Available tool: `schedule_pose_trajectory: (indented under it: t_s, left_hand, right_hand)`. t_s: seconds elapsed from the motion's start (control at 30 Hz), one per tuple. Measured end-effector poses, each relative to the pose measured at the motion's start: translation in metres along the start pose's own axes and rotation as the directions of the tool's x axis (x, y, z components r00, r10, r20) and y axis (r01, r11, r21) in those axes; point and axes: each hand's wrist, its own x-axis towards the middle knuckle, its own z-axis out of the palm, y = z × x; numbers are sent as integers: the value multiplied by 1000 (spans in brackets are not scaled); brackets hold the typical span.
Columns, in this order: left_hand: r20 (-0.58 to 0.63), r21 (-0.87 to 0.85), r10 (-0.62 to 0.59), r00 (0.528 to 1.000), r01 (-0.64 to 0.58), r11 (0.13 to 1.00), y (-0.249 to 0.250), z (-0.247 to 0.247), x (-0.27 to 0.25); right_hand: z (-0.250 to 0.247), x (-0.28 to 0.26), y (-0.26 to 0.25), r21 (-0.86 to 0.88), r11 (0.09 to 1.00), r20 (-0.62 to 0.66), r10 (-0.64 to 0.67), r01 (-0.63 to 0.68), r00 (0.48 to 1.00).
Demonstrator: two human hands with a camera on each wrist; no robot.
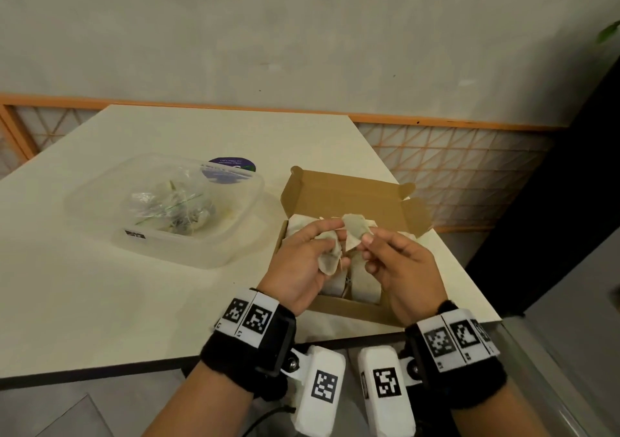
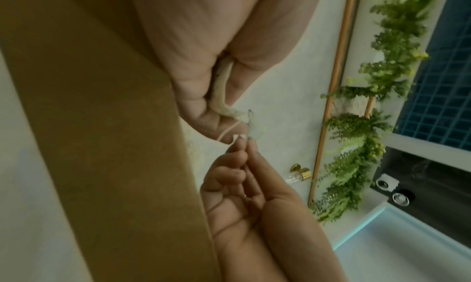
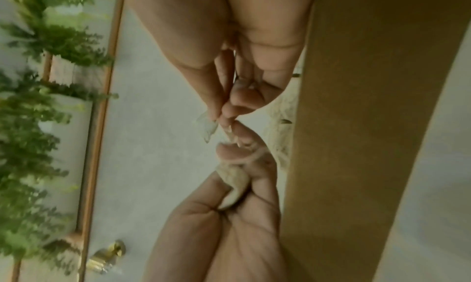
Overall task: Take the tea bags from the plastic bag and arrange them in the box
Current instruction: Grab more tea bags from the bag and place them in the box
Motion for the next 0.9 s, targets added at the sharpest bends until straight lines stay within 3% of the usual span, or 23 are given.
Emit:
schedule_pose_trajectory:
  t_s: [0.13,0.37,0.47,0.6,0.73,0.9]
  left_hand:
    - [23,67,32,999,-34,997,1,1,-1]
    - [58,213,3,998,-16,977,-3,-2,1]
    - [48,212,13,999,-23,977,-3,-2,1]
    - [48,269,27,998,-39,962,-4,-1,0]
    - [48,121,-42,998,35,992,2,0,-1]
    - [64,-56,-122,991,125,991,9,-4,-1]
  right_hand:
    - [-7,3,-3,156,984,86,68,-81,994]
    - [-9,5,-4,65,990,173,116,-129,978]
    - [-9,6,-2,50,995,143,74,-82,987]
    - [-6,4,2,-142,990,205,13,16,979]
    - [-6,3,6,-92,994,106,-56,65,993]
    - [-6,6,3,3,1000,17,12,-13,1000]
